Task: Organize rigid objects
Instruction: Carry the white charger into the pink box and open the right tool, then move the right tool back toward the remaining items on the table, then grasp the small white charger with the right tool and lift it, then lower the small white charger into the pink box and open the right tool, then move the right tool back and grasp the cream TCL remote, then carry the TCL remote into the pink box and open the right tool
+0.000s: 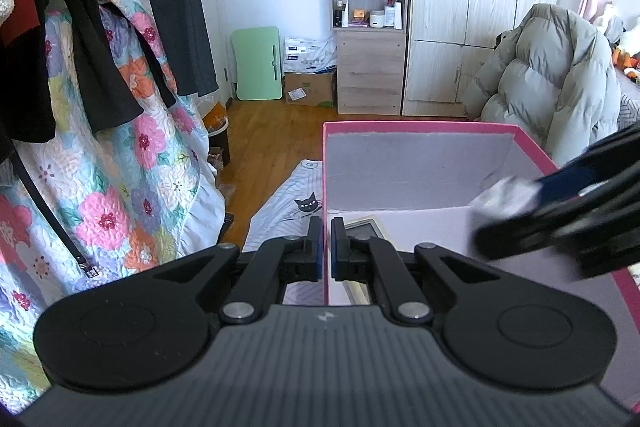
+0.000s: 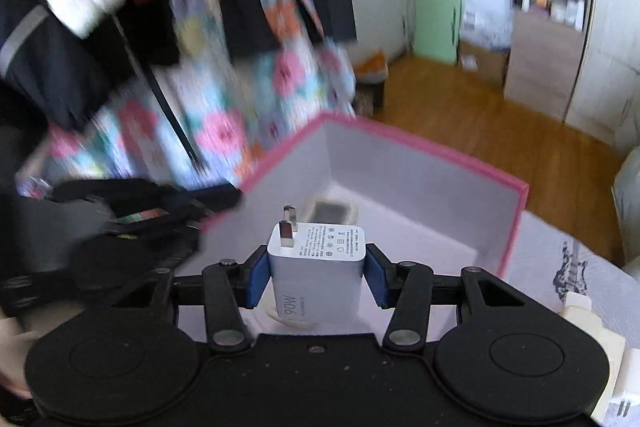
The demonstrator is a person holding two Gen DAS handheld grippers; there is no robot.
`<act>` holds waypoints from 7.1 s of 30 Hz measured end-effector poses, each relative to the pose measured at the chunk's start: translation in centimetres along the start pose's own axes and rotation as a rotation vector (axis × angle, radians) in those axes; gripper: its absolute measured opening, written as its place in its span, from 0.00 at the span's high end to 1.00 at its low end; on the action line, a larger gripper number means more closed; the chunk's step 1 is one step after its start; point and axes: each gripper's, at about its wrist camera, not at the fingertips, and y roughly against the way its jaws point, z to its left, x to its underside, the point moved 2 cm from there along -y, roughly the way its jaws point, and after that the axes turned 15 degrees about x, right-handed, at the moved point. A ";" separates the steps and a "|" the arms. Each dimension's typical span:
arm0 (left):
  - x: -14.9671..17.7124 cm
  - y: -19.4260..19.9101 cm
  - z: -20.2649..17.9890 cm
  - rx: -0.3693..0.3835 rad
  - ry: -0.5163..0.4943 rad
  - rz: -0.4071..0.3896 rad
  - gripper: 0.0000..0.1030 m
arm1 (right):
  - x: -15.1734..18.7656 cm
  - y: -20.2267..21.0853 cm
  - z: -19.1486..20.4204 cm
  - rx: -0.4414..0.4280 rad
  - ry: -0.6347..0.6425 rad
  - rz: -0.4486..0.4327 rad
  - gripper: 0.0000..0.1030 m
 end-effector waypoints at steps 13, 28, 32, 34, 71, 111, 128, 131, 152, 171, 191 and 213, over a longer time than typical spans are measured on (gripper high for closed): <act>0.2 0.2 0.8 0.042 0.056 -0.022 0.97 | -0.5 -9.0 0.4 0.086 -0.049 0.318 0.47; 0.4 0.2 0.8 0.038 0.052 -0.020 0.97 | 2.4 -10.2 -1.0 -0.039 -0.390 0.506 0.47; 0.3 0.2 0.8 0.037 0.052 -0.020 0.97 | 3.3 -9.8 -2.1 -0.073 -0.510 0.574 0.44; 0.3 0.2 0.8 0.038 0.054 -0.021 0.97 | 3.6 -9.3 -2.6 -0.143 -0.572 0.598 0.44; 0.0 -0.1 -0.6 -0.012 -0.016 0.000 0.97 | 12.4 -2.7 -11.2 0.157 0.020 0.055 0.43; -0.2 0.2 0.3 0.012 0.012 -0.016 0.97 | 5.9 -2.7 1.1 0.033 0.275 0.187 0.50; 0.0 0.1 0.7 0.027 0.041 -0.019 0.97 | 8.2 8.7 -15.5 -0.007 -0.162 -0.032 0.25; 0.0 0.0 0.6 0.016 0.026 -0.012 0.97 | 10.6 7.8 -18.7 0.048 -0.209 0.003 0.25; 0.1 0.0 -0.2 -0.027 -0.019 0.004 0.97 | 10.3 -2.3 -22.3 0.136 -0.258 0.080 0.46; 0.0 0.0 0.6 0.005 0.010 -0.004 0.97 | 8.0 -6.5 -17.2 0.254 -0.093 0.125 0.41; 0.2 -0.1 0.4 0.004 0.012 -0.006 0.97 | 4.9 8.4 -14.0 0.183 -0.110 -0.330 0.41; 0.3 0.2 0.6 0.031 0.044 -0.020 0.97 | 1.1 -3.5 -2.6 -0.014 0.249 -0.045 0.41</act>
